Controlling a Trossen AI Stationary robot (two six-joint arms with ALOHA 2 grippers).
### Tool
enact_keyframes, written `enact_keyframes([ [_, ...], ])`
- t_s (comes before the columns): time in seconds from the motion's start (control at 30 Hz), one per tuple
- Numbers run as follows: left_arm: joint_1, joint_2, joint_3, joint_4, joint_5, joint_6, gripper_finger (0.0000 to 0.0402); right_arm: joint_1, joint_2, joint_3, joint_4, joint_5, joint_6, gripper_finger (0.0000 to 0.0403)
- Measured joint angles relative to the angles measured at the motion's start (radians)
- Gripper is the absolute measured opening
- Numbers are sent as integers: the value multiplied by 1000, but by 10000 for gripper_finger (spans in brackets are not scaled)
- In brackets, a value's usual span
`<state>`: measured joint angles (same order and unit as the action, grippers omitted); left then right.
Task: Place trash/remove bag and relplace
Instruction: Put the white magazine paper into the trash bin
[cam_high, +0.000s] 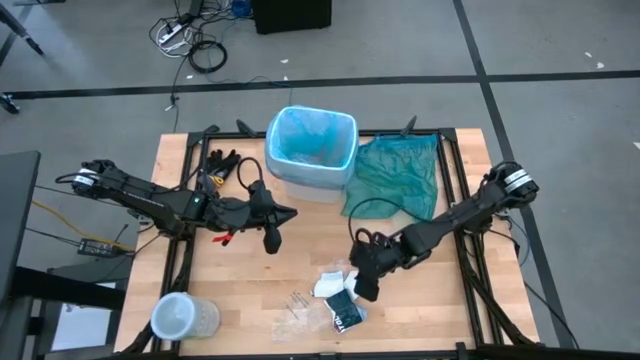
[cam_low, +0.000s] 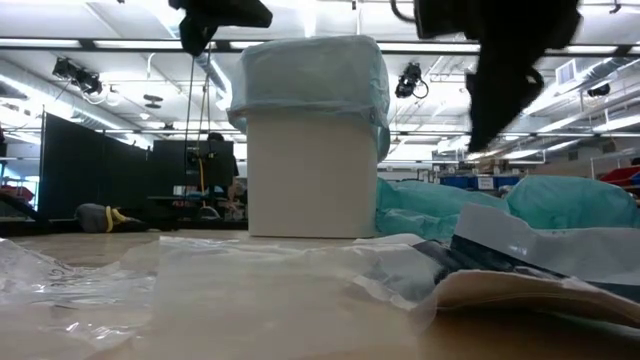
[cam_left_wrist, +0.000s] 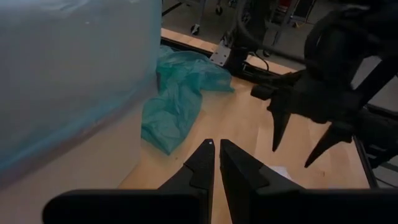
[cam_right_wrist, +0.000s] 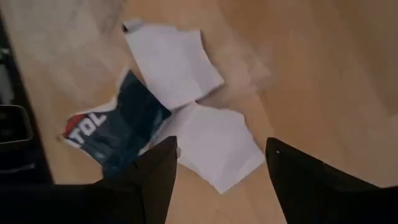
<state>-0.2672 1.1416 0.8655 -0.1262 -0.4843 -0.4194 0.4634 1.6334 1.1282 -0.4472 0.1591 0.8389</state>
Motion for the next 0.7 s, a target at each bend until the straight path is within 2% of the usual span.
enact_keyframes([
  [0.27,-2,0,0,-26,3,-4,35,35,87,-32,72,5,95,233],
  [0.57,-2,0,0,-27,3,-4,35,40,209,-29,75,3,199,229],
  [0.7,-2,0,0,-26,3,-4,35,40,238,-26,2,0,270,199],
])
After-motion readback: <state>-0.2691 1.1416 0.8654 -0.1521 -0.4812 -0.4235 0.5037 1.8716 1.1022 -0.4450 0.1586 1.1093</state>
